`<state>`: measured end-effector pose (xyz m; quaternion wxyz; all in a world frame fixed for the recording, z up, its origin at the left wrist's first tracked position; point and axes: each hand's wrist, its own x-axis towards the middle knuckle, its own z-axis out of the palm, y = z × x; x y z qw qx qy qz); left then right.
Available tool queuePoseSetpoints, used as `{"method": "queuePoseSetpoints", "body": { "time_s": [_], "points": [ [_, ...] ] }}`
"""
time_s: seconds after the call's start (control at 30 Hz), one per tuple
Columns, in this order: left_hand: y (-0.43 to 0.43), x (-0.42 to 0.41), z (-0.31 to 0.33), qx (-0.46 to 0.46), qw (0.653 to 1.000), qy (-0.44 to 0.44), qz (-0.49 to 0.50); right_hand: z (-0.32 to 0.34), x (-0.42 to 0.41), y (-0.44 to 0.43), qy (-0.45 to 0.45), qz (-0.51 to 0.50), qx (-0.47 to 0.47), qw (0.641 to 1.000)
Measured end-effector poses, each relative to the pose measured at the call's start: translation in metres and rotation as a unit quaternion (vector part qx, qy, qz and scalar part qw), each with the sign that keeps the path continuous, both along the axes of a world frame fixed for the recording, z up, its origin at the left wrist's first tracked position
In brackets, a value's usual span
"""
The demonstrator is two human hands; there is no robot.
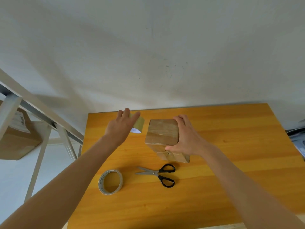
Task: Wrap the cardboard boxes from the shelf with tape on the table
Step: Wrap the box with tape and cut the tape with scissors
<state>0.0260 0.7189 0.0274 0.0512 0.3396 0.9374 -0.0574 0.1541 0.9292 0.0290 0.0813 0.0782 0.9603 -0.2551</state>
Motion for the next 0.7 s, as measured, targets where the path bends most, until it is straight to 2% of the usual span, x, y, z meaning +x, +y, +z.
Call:
{"method": "queuePoseSetpoints", "body": {
  "time_s": [0.7],
  "points": [
    [0.043,0.018,-0.022,-0.050,0.999,-0.003,-0.020,-0.011,0.022,0.034,0.001,-0.027,-0.022,0.999]
  ]
}}
